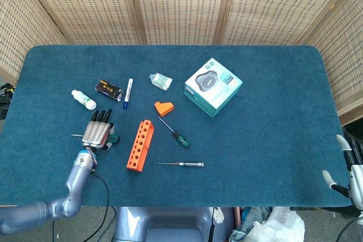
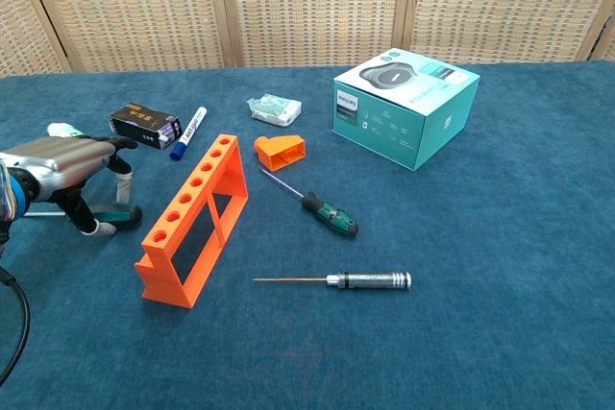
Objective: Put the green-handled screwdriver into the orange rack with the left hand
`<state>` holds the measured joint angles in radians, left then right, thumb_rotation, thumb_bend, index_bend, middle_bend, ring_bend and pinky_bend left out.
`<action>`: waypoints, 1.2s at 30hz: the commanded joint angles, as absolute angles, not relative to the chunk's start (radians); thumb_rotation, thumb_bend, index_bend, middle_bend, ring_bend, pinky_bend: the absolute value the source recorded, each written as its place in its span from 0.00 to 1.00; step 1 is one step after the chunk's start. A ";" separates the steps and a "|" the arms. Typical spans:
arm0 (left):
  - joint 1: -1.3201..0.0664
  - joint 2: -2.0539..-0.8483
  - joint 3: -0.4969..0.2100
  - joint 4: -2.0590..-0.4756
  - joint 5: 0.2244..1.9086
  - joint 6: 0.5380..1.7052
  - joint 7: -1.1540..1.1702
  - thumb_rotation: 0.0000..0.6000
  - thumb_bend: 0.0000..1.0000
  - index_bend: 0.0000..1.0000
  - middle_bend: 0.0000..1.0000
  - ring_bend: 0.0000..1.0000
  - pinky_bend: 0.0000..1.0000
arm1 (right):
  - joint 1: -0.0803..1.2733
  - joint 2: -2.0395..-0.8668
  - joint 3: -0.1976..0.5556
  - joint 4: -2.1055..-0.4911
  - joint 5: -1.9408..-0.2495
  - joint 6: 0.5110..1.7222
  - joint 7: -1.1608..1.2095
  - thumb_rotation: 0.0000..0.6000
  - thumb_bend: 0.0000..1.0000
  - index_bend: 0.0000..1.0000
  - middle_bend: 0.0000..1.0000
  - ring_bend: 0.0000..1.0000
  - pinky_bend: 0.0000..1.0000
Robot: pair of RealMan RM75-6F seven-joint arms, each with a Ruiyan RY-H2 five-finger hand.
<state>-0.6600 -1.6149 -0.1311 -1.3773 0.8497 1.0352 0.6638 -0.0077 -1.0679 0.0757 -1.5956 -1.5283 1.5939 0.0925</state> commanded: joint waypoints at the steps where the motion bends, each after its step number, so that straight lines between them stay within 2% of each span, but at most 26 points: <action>1: -0.657 -1.600 -0.138 -1.397 0.865 1.049 0.649 1.00 0.31 0.59 0.00 0.00 0.00 | -0.007 -1.068 0.076 -1.597 -1.529 1.594 0.091 1.00 0.26 0.00 0.00 0.00 0.00; 7: -0.648 -1.539 -0.171 -1.496 0.907 1.102 0.608 1.00 0.31 0.59 0.01 0.00 0.00 | -0.008 -1.069 0.075 -1.598 -1.531 1.595 0.087 1.00 0.26 0.00 0.00 0.00 0.00; 8: -0.639 -1.514 -0.201 -1.551 0.933 1.140 0.567 1.00 0.31 0.59 0.01 0.00 0.00 | -0.008 -1.069 0.074 -1.598 -1.533 1.595 0.085 1.00 0.26 0.00 0.00 0.00 0.00; 18: -0.570 -1.430 -0.267 -1.717 0.981 1.234 0.375 1.00 0.32 0.60 0.04 0.00 0.00 | -0.008 -1.070 0.073 -1.598 -1.535 1.595 0.084 1.00 0.26 0.00 0.00 0.00 0.00; 26: -0.524 -1.356 -0.317 -1.843 0.969 1.231 0.209 1.00 0.32 0.61 0.04 0.00 0.00 | -0.003 -1.074 0.072 -1.597 -1.532 1.584 0.076 1.00 0.26 0.00 0.00 0.00 0.00; 29: -0.501 -1.305 -0.350 -1.936 0.955 1.197 0.087 1.00 0.32 0.61 0.04 0.00 0.00 | -0.003 -1.077 0.071 -1.597 -1.534 1.583 0.071 1.00 0.26 0.00 0.00 0.00 0.00; 36: -0.494 -1.264 -0.366 -2.012 0.979 1.168 -0.004 1.00 0.32 0.62 0.05 0.00 0.00 | -0.003 -1.076 0.072 -1.599 -1.531 1.583 0.070 1.00 0.26 0.00 0.00 0.00 0.00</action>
<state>-0.4977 -1.2712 -0.3598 -1.9963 0.9709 1.1764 0.0101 -0.0027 -1.0762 0.0717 -1.5988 -1.5314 1.5828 0.0696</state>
